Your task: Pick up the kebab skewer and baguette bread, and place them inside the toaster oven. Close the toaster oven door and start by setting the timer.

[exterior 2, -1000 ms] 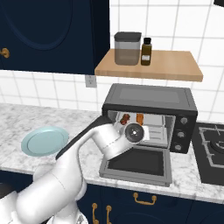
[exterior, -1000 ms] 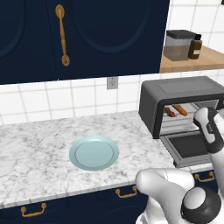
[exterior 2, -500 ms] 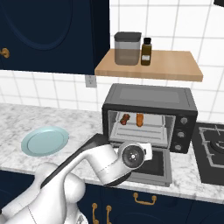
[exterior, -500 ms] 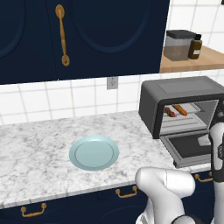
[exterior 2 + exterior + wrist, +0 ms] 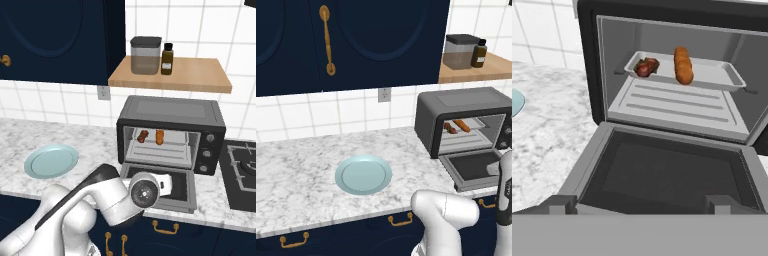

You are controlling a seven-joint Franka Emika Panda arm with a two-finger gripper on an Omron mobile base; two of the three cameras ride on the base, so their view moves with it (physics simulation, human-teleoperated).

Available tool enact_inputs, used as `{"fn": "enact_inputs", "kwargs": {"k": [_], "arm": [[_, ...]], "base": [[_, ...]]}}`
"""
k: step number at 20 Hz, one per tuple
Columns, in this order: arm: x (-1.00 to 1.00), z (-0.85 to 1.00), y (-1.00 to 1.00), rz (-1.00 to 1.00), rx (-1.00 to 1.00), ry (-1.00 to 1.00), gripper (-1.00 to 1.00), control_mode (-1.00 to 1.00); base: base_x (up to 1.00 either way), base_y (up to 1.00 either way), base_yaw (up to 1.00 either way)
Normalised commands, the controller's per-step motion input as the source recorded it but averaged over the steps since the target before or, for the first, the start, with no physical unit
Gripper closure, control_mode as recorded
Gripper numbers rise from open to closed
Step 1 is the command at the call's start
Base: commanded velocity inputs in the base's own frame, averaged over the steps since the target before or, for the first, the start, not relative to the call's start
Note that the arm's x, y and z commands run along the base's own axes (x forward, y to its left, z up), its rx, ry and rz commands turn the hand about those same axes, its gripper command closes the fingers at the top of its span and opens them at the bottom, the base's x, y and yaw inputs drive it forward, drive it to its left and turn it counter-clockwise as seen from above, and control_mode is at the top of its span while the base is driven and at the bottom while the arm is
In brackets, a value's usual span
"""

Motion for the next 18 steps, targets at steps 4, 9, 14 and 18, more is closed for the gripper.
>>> {"fn": "enact_inputs", "kwargs": {"k": [4, 9, 14, 18], "arm": [[-0.13, -0.03, -0.22, 0.0, 0.0, 0.0, -1.0, -1.0], [-0.44, -0.31, -0.52, -0.01, 0.0, 0.0, -1.0, -1.0], [-0.47, -0.4, -0.26, -0.02, 0.0, 0.0, -1.0, -1.0], [-0.15, -0.35, -0.07, 0.0, 0.0, -0.03, -1.0, -1.0]], "base": [[0.0, 0.0, 0.0], [0.0, 0.0, 0.0], [0.0, 0.0, 0.0], [0.0, 0.0, 0.0]]}}
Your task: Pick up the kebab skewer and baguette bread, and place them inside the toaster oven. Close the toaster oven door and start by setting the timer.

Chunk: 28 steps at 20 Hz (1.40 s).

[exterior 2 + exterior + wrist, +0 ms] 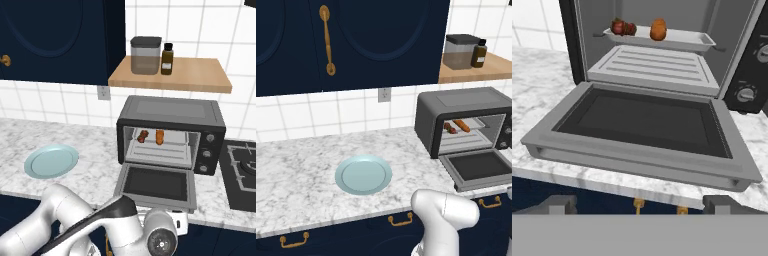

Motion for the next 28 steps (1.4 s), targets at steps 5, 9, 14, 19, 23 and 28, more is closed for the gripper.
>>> {"fn": "enact_inputs", "kwargs": {"k": [5, 9, 14, 19, 23, 28], "arm": [[0.05, -0.28, -0.01, -0.01, 0.04, -0.1, -1.0, -1.0], [0.09, -0.31, -0.06, -0.01, 0.1, -0.1, -1.0, -1.0], [0.02, -0.27, -0.18, 0.0, 0.09, -0.1, -1.0, -1.0], [0.26, -0.01, -0.06, 0.0, 0.07, -0.04, -1.0, -1.0], [0.28, -0.03, -0.01, 0.0, 0.03, 0.0, -1.0, -1.0], [0.0, -0.2, -0.06, 0.0, 0.0, 0.0, -1.0, -1.0]], "base": [[0.0, 0.0, 0.0], [0.0, 0.0, 0.0], [0.0, 0.0, 0.0], [0.0, 0.0, 0.0], [0.0, 0.0, 0.0], [0.0, 0.0, 0.0]]}}
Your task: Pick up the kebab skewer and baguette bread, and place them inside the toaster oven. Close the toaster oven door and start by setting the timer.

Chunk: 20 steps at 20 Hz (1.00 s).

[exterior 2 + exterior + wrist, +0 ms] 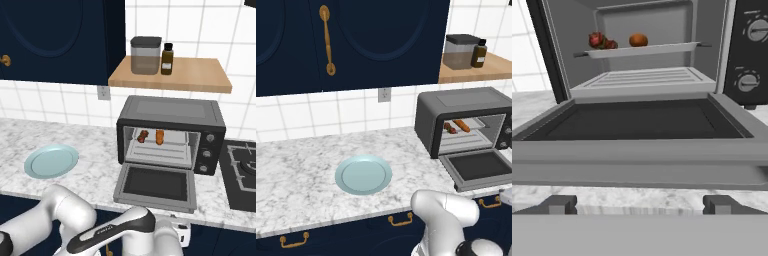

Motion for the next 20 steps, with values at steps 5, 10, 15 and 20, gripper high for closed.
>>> {"fn": "enact_inputs", "kwargs": {"k": [5, 10, 15, 20], "arm": [[0.03, -0.15, -0.01, 0.0, 0.0, 0.0, -1.0, -1.0], [0.17, -0.08, 0.0, 0.0, 0.0, 0.0, -1.0, -1.0], [0.13, -0.11, 0.0, 0.0, 0.0, 0.0, -1.0, -1.0], [0.1, -0.1, 0.0, 0.0, 0.0, 0.0, -1.0, -1.0]], "base": [[0.0, 0.0, 0.0], [0.0, 0.0, 0.0], [0.0, 0.0, 0.0], [0.0, 0.0, 0.0]]}}
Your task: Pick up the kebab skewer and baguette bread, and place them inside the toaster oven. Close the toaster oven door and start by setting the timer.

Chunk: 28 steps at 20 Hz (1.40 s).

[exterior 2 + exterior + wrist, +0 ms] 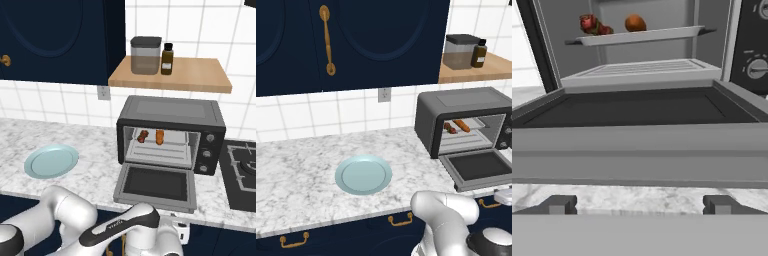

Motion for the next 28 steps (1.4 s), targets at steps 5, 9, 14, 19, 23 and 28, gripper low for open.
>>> {"fn": "enact_inputs", "kwargs": {"k": [5, 9, 14, 19, 23, 28], "arm": [[0.2, -0.04, 0.0, 0.0, 0.0, 0.0, -1.0, -1.0], [0.11, -0.02, 0.0, 0.0, 0.0, 0.0, -1.0, -1.0], [0.0, -0.16, 0.0, 0.0, 0.0, 0.0, -1.0, -1.0], [0.02, -0.05, 0.0, 0.0, 0.0, 0.0, -1.0, -1.0], [0.13, 0.0, 0.0, 0.0, 0.0, 0.0, -1.0, -1.0], [0.09, 0.0, 0.0, 0.0, 0.0, 0.0, -1.0, -1.0]], "base": [[0.0, 0.0, 0.0], [0.0, 0.0, 0.0], [0.0, 0.0, 0.0], [0.0, 0.0, 0.0], [0.0, 0.0, 0.0], [0.0, 0.0, 0.0]]}}
